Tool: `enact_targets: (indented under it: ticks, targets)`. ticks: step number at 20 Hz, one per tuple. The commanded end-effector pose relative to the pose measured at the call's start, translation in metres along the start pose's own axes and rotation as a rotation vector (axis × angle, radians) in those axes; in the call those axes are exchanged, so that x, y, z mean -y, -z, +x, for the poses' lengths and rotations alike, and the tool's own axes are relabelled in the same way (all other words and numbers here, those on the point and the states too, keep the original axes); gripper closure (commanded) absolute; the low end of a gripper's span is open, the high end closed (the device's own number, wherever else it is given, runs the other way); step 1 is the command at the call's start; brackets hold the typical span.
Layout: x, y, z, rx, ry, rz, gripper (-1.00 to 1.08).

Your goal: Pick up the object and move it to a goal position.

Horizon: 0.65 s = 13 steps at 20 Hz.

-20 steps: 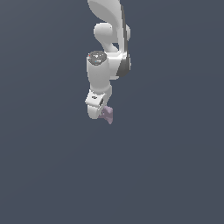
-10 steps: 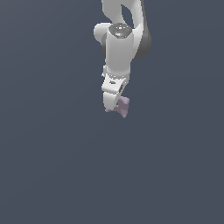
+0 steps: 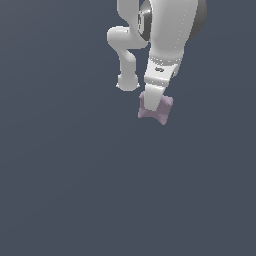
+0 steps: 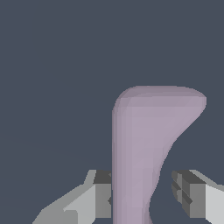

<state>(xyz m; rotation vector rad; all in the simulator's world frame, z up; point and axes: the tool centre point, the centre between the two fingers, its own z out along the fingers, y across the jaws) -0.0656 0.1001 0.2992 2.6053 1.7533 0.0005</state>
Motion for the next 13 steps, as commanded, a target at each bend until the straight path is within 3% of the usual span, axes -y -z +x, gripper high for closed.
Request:
enact_targets:
  ticks: [1,13]
  targets:
    - [0.002,0.015,0.013,0.000,-0.002,0.001,1.08]
    - [0.005,0.043,0.040,0.000,-0.002,0.001,1.08]
